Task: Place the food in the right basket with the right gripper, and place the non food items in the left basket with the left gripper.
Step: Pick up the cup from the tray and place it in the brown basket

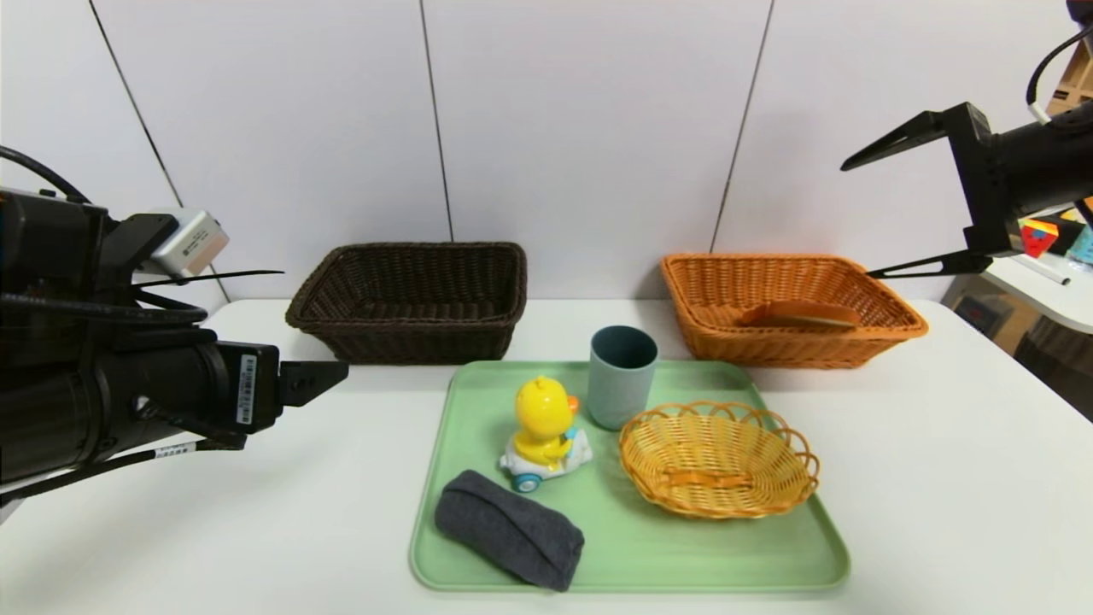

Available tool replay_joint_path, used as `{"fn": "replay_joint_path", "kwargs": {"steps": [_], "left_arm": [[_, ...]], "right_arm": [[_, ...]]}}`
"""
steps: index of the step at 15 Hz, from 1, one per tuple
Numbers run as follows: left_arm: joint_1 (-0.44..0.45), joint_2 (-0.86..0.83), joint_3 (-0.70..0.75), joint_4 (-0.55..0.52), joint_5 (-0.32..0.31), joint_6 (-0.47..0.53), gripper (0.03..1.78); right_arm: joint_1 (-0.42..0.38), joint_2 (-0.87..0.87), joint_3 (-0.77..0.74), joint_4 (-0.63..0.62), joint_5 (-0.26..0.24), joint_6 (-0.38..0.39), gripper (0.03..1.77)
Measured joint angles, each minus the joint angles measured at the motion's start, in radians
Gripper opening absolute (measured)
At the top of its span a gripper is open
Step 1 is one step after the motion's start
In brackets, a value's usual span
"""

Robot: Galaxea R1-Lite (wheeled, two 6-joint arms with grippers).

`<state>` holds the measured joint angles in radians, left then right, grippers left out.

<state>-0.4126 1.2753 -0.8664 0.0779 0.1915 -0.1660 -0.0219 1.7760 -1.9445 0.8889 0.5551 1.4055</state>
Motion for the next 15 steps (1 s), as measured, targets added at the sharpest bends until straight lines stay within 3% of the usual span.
{"fn": "replay_joint_path", "kwargs": {"steps": [4, 6, 8, 10, 12, 15], "left_arm": [[-0.018, -0.001, -0.007, 0.000, -0.001, 0.001, 1.69], [-0.029, -0.008, -0.007, 0.000, -0.001, 0.002, 1.69], [-0.039, -0.019, -0.004, 0.001, -0.001, 0.002, 1.69], [-0.060, -0.030, 0.002, 0.002, 0.000, 0.001, 1.69], [-0.080, -0.037, 0.014, 0.001, 0.012, -0.002, 1.69], [-0.089, -0.055, 0.043, 0.001, 0.019, 0.001, 1.69]], "right_arm": [[0.123, -0.109, 0.030, 0.090, -0.015, -0.034, 1.67], [0.212, -0.164, 0.066, 0.095, -0.079, -0.097, 1.68], [0.338, -0.218, 0.127, 0.095, -0.214, -0.239, 1.69], [0.460, -0.274, 0.224, 0.090, -0.390, -0.426, 1.69], [0.540, -0.314, 0.299, 0.043, -0.532, -0.578, 1.69], [0.608, -0.342, 0.376, -0.073, -0.641, -0.716, 1.69]]}}
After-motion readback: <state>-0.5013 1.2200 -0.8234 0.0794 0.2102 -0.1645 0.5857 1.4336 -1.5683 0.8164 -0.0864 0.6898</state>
